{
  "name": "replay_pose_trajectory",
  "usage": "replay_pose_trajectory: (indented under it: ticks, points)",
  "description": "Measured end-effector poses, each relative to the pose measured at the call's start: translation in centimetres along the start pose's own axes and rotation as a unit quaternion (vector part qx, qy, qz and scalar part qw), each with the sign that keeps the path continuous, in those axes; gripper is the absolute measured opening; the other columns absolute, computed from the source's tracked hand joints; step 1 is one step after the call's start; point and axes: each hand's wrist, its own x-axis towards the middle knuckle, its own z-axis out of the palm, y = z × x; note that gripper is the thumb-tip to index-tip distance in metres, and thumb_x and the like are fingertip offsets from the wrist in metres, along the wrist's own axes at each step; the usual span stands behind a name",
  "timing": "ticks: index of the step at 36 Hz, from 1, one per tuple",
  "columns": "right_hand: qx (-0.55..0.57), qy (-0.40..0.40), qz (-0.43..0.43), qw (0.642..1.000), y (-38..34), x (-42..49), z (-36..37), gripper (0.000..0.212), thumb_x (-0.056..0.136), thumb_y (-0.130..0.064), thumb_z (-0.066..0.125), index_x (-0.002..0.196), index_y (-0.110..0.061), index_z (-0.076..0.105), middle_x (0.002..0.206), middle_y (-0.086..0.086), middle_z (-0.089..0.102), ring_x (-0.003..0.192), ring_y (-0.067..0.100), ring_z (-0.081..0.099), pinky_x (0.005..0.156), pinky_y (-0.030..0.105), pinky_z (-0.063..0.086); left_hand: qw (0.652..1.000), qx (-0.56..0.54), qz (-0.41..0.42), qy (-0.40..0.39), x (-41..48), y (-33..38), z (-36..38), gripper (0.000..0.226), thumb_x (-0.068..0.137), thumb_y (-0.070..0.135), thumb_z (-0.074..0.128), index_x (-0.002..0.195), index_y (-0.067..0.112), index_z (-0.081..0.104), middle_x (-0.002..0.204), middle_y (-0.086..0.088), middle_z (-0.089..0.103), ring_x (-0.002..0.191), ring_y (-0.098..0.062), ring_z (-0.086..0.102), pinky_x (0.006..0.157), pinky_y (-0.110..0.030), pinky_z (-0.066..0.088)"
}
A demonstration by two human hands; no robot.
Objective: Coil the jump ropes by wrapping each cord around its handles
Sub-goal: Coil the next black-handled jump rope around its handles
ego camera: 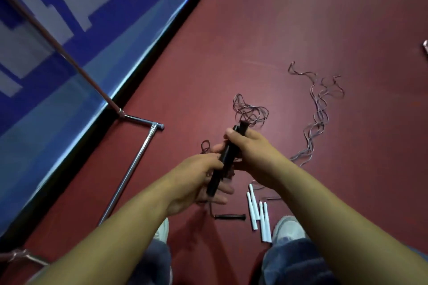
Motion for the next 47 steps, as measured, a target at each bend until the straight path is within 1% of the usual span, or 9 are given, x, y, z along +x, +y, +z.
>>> replay_pose_trajectory:
  ticks: [5, 12, 20, 26, 31, 35, 40, 44, 47]
  points:
    - [0.046, 0.025, -0.033, 0.998, -2.6, -1.9, -1.2, 0.031, 0.108, -0.036, 0.046, 0.126, -0.011, 0.052, 0.077, 0.007, 0.067, 0.092, 0.039, 0.074, 0.094, 0.065, 0.05, 0.984, -0.133, 0.092, 0.079, -4.9, 0.2, 0.2, 0.046, 0.071, 0.023, 0.063, 0.108, -0.003, 0.069, 0.101, -0.023, 0.07, 0.089, -0.038, 0.067, 0.079, -0.047, 0.053]
    - [0.025, 0.003, -0.008, 1.0, -2.1, -2.6, -0.8, 0.045, 0.096, -0.002, 0.061, 0.135, -0.018, 0.048, 0.084, 0.009, 0.067, 0.08, 0.031, 0.069, 0.081, 0.049, 0.049, 0.96, -0.164, 0.14, 0.179, -2.1, 1.9, -0.6, 0.039, 0.1, 0.03, 0.036, 0.091, 0.004, 0.064, 0.074, -0.012, 0.062, 0.063, -0.022, 0.056, 0.059, -0.032, 0.041]
    - [0.009, -0.073, 0.01, 0.997, -2.3, -2.8, 0.7, 0.035, 0.1, 0.007, 0.051, 0.132, -0.006, 0.054, 0.091, 0.013, 0.068, 0.064, 0.019, 0.066, 0.056, 0.03, 0.057, 0.983, -0.127, 0.088, 0.101, 2.1, 2.0, 0.5, 0.035, 0.104, 0.035, 0.035, 0.112, 0.008, 0.056, 0.055, 0.0, 0.04, 0.046, -0.013, 0.041, 0.051, -0.026, 0.041]
    - [-0.036, -0.128, -0.005, 0.991, -2.3, -3.0, 0.4, 0.02, 0.103, -0.004, 0.053, 0.12, -0.011, 0.063, 0.081, 0.016, 0.063, 0.065, 0.021, 0.066, 0.052, 0.02, 0.052, 0.983, -0.146, 0.11, 0.023, 1.9, 1.6, 0.0, 0.041, 0.104, 0.039, 0.031, 0.107, 0.017, 0.066, 0.06, 0.001, 0.044, 0.045, -0.012, 0.038, 0.05, -0.028, 0.036]
    - [-0.079, -0.162, -0.019, 0.983, -1.7, -3.2, 0.7, 0.013, 0.101, -0.002, 0.056, 0.11, 0.006, 0.062, 0.078, 0.011, 0.07, 0.06, 0.005, 0.067, 0.052, 0.01, 0.047, 0.975, -0.193, 0.112, 0.014, 2.3, 1.7, -0.6, 0.052, 0.102, 0.049, 0.037, 0.126, 0.007, 0.055, 0.099, -0.022, 0.062, 0.041, -0.015, 0.044, 0.034, -0.02, 0.025]
    - [-0.102, -0.15, -0.028, 0.983, -1.2, -3.0, 0.7, 0.014, 0.099, 0.002, 0.058, 0.109, 0.0, 0.068, 0.086, 0.015, 0.072, 0.068, 0.008, 0.069, 0.056, 0.011, 0.048, 0.975, -0.199, 0.099, 0.013, 2.9, 1.5, -1.7, 0.063, 0.099, 0.056, 0.036, 0.127, 0.003, 0.058, 0.1, -0.023, 0.063, 0.054, -0.022, 0.056, 0.042, -0.022, 0.037]
    - [-0.074, -0.032, 0.007, 0.997, -1.7, -2.0, -0.4, 0.008, 0.1, -0.01, 0.06, 0.101, -0.006, 0.067, 0.073, 0.007, 0.066, 0.056, 0.012, 0.062, 0.049, 0.02, 0.045, 0.976, -0.207, 0.073, 0.007, 3.5, 0.7, -2.7, 0.055, 0.098, 0.047, 0.04, 0.126, 0.007, 0.064, 0.107, -0.015, 0.068, 0.072, -0.025, 0.065, 0.075, -0.04, 0.047]
    - [-0.06, 0.028, 0.027, 0.997, -1.9, -1.2, -1.2, 0.022, 0.099, -0.015, 0.062, 0.11, 0.003, 0.064, 0.087, 0.017, 0.064, 0.078, 0.033, 0.061, 0.073, 0.044, 0.046, 0.982, -0.174, 0.077, -0.011, 3.5, 1.1, -1.5, 0.046, 0.098, 0.042, 0.042, 0.111, 0.01, 0.072, 0.097, -0.014, 0.065, 0.087, -0.03, 0.062, 0.087, -0.047, 0.046]
    - [-0.05, 0.047, 0.021, 0.997, -2.1, -1.3, -1.1, 0.012, 0.099, -0.016, 0.063, 0.103, -0.005, 0.065, 0.082, 0.013, 0.066, 0.068, 0.026, 0.065, 0.064, 0.039, 0.051, 0.991, -0.107, 0.081, -0.017, 3.3, 1.3, -0.3, 0.045, 0.092, 0.053, 0.052, 0.109, 0.015, 0.07, 0.1, -0.011, 0.069, 0.09, -0.028, 0.067, 0.088, -0.049, 0.05]
